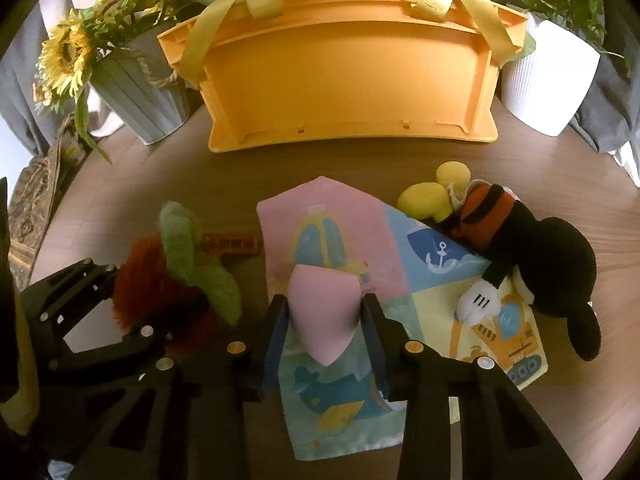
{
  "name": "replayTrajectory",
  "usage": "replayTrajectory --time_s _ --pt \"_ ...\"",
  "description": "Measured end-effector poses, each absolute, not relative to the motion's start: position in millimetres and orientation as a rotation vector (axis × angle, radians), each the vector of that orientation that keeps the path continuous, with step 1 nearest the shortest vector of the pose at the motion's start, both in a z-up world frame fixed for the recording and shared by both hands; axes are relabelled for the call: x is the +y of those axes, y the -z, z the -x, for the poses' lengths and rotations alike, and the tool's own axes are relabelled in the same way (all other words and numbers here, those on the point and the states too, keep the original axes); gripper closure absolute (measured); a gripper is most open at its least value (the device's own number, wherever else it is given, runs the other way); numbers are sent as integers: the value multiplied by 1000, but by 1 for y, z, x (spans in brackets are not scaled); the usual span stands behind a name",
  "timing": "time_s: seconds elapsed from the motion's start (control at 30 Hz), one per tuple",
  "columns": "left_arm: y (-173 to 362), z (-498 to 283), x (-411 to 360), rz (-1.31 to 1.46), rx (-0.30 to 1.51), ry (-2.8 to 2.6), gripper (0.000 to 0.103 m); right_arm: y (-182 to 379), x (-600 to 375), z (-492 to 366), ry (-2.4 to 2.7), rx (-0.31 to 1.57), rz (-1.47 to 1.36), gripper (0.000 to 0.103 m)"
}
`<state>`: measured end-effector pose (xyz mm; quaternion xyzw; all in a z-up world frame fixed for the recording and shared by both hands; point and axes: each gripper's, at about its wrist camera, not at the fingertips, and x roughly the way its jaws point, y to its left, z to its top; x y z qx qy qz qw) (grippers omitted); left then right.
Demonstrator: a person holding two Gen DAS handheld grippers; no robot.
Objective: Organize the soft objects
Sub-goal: 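Grasp the red fuzzy toy with the left gripper while the right gripper grasps the pink sponge, then lift and carry the red toy with the left gripper while the right gripper carries the sponge over the crate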
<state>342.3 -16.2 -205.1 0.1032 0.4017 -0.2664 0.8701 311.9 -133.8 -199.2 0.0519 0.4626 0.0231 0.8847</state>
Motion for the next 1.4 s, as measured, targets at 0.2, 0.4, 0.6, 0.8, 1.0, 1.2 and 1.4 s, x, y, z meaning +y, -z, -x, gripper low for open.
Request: replayTrajectory --time_s 0.2,0.4,0.6,0.8,1.0,1.2,1.4 --pt "195 -336 -13 -181 828 515 65 197 -135 -308 -54 958 -118 65" --pt "176 -326 -11 -137 793 467 65 185 -140 -298 -68 928 -122 65" --pt "153 -316 -12 -95 753 414 65 168 -145 -285 -103 888 -111 65" --pt "125 -306 -15 -68 693 385 65 144 -153 -275 -124 829 -121 65" --pt "99 -300 -23 -56 623 374 65 119 -160 -266 -132 755 -130 65" --pt "74 -299 -32 -33 553 365 65 96 -170 -260 -129 688 -129 65" --pt "55 -300 -41 -20 504 354 65 74 -184 -262 -125 627 -135 65"
